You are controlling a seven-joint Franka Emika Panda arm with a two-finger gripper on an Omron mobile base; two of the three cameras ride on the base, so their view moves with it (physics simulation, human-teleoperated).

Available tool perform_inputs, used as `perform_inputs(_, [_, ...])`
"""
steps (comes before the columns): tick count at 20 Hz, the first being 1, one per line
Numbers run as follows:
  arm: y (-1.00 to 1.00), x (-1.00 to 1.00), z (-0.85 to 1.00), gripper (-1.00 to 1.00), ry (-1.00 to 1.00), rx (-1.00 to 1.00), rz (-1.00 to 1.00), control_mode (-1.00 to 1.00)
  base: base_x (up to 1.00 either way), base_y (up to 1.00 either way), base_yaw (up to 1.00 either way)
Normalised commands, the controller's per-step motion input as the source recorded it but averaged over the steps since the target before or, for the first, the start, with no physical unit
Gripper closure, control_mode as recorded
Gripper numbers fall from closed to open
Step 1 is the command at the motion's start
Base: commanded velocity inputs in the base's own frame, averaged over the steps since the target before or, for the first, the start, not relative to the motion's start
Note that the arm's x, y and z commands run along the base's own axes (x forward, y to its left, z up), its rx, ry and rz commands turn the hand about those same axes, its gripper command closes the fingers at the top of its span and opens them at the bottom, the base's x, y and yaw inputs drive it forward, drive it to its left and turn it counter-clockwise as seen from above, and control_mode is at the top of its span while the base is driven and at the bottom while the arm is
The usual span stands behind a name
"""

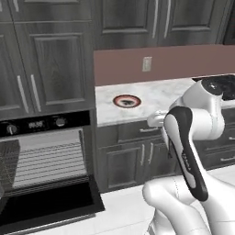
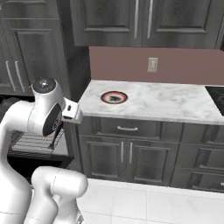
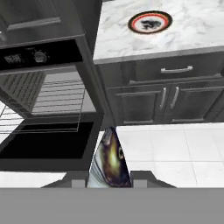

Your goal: Take the fish from the oven and place it on the plate on the counter.

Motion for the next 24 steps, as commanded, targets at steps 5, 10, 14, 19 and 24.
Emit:
perform_inputs(5, [0.00, 0.00, 0.00, 1.00, 0.00, 0.00, 0.00, 1.00, 0.85, -0.53, 0.12])
perform_inputs(10, [0.00, 0.00, 0.00, 1.00, 0.00, 0.00, 0.00, 1.00, 0.90, -0.23, 0.19])
perform_inputs(14, [0.00, 0.00, 0.00, 1.00, 0.00, 0.00, 0.00, 1.00, 0.64, -0.05, 0.15])
perform_inputs(19, [0.00, 0.00, 0.00, 1.00, 0.00, 0.00, 0.00, 1.00, 0.37, -0.22, 0.07])
perform_inputs(24, [0.00, 0.00, 0.00, 1.00, 0.00, 0.00, 0.00, 1.00, 0.08, -0.51, 0.00])
